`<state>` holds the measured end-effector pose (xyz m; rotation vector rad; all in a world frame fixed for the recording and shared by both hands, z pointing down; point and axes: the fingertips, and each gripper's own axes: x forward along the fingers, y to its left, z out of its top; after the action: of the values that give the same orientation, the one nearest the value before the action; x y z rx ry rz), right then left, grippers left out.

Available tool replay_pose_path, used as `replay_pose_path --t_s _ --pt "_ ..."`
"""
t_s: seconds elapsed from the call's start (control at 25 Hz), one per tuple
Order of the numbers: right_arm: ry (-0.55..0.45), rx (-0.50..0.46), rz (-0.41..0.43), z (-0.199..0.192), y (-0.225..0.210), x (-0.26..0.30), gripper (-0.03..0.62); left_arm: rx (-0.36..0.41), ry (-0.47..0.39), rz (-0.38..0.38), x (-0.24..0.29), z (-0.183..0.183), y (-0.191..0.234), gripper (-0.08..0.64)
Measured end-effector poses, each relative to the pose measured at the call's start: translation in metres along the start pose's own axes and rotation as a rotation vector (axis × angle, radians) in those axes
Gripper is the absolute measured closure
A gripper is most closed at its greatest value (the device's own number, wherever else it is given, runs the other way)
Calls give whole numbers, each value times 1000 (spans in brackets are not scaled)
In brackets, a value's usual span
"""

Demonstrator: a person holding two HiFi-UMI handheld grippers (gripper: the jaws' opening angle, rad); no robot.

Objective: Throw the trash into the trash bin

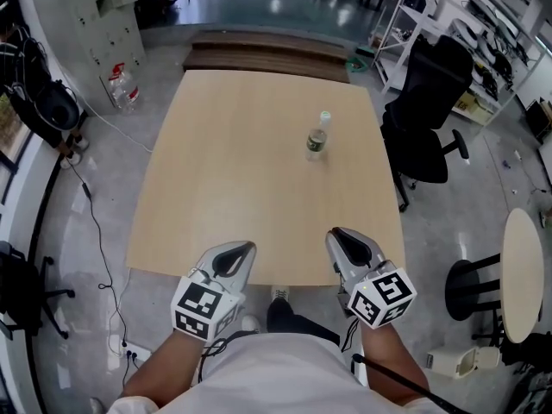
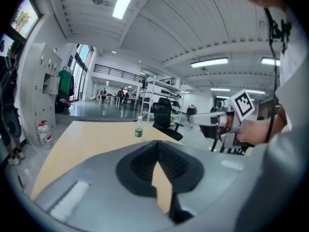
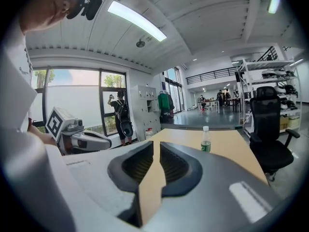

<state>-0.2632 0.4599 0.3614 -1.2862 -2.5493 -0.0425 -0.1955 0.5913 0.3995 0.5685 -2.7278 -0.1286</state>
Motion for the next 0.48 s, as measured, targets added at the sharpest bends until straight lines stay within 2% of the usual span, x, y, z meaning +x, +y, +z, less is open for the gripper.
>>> replay_pose_path --t_s 0.48 --pt "-23 -8 -2 16 -50 42 526 28 19 14 51 22 19 552"
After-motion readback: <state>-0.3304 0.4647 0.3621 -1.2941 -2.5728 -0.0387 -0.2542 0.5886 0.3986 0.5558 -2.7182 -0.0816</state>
